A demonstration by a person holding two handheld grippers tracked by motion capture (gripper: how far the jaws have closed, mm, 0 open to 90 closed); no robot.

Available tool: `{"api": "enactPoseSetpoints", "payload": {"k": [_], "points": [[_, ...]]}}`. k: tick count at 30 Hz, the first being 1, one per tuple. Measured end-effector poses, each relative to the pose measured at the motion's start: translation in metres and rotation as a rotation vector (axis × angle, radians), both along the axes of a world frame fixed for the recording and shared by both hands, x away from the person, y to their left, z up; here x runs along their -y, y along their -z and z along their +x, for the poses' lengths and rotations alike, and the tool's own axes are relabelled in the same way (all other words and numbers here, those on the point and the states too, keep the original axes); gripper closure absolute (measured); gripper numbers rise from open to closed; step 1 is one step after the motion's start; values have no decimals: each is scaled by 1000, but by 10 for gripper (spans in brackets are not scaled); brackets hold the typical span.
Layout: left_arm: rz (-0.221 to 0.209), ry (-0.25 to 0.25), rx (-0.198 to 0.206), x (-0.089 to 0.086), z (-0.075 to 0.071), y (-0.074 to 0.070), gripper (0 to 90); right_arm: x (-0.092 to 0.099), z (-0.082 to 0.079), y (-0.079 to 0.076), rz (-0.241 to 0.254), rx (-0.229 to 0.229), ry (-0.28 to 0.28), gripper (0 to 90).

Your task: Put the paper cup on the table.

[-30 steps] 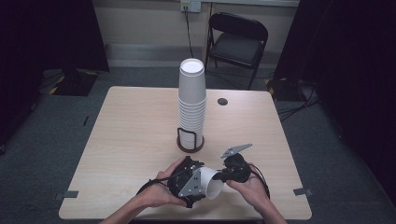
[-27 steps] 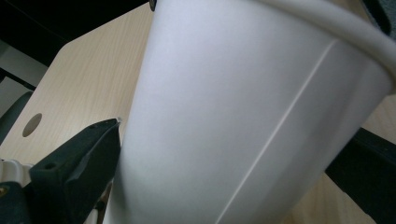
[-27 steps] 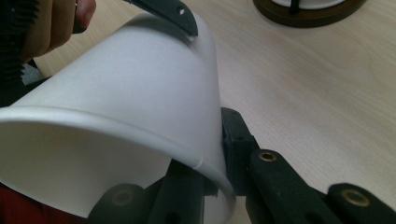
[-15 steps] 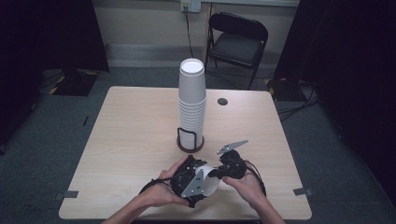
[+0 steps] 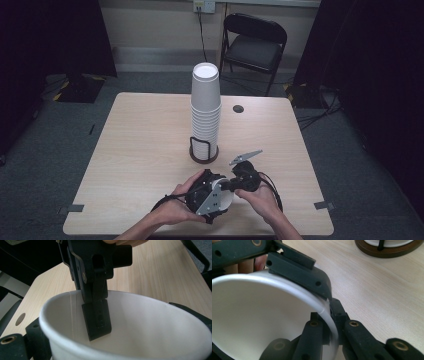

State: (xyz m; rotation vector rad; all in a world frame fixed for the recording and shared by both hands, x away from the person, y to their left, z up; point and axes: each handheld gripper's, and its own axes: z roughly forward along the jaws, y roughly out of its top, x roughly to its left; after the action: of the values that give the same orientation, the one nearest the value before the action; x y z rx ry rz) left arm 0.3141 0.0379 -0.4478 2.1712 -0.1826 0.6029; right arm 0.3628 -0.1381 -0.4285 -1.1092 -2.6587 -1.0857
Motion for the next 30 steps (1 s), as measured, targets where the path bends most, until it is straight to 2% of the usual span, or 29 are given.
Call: {"api": "enactPoseSetpoints", "payload": {"k": [8,11,18,22,26,28,30], "points": [[1,-13,3,1,1,-2,64,-1,1,1,-1,-1,19,885],[-12,-23,-24,-1,3,-1,71,-1,2,2,3,-2,30,888],[-27,-37,-44,-3,3,0,83,-3,1,3,-6,-1,39,880],[-63,-49,-67,-7,5,-2,108,-2,0,2,-5,16,47,832],[-68,-57,-70,-8,7,-2,106,-1,-1,0,6,36,64,799],[-90,-67,-95,-10,7,-2,106,0,-2,-2,6,43,69,781],[-85,-77,-95,-12,7,-2,106,2,-2,-4,19,49,68,772]]}}
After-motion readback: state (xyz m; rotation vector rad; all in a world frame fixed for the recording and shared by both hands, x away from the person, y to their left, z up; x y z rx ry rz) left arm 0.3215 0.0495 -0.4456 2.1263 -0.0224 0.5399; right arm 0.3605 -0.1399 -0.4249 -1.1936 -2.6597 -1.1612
